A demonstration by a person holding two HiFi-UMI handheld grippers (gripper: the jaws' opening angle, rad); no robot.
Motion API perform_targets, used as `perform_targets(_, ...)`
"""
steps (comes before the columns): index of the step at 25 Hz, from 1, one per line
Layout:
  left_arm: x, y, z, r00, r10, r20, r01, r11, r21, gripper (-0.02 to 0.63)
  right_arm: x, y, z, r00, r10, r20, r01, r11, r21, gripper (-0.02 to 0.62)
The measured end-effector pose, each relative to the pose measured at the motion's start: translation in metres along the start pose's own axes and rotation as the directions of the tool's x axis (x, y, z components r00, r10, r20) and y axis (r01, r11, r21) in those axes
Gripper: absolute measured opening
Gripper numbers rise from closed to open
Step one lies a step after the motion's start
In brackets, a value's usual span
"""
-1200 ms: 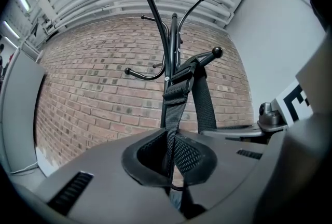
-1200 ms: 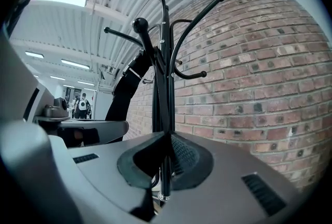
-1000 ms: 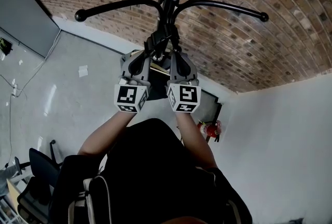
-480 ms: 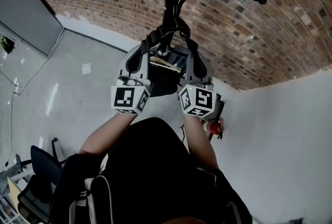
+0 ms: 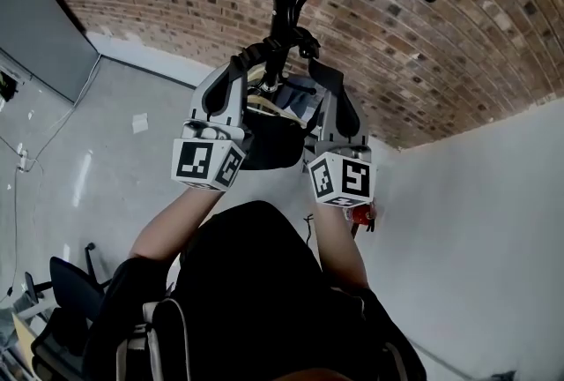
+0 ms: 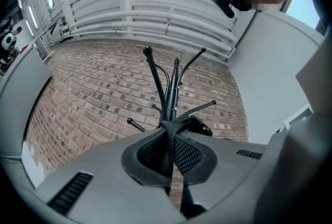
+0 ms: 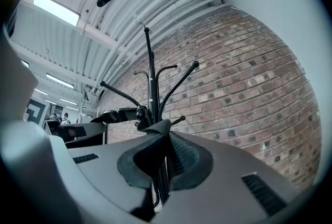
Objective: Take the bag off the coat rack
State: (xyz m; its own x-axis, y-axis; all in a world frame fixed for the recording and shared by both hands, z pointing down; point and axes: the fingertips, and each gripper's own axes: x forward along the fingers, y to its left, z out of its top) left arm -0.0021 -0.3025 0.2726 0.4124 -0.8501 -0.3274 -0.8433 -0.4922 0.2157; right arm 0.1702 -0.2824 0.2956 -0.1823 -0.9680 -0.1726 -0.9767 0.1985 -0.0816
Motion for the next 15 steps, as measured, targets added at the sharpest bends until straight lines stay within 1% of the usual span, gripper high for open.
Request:
perform_targets(3, -0.006, -0.003, 0.012, 1.0, -0.001, 0.015, 0.001, 1.0, -0.012, 0.02, -0.01, -0.005, 0.011, 0.999, -0.022, 0.024, 0.021, 1.0, 0.018, 0.021)
perform_targets(8, -0.011, -0.005, 0.029, 0.999, -0.022, 0.046, 0.023, 0.999, -0.022, 0.02, -0.021, -0.015, 0.032, 0.995, -0.067, 0.076, 0.064, 0.997, 0.038, 0.021)
perform_targets(15, -0.029, 0.007, 0.041, 0.998, -0.013, 0.061, 0.015, 0.999, -0.04, 0.02, -0.043, -0.018, 0.039, 0.991, -0.113, 0.076, 0.108, 0.992, 0.068, 0.021)
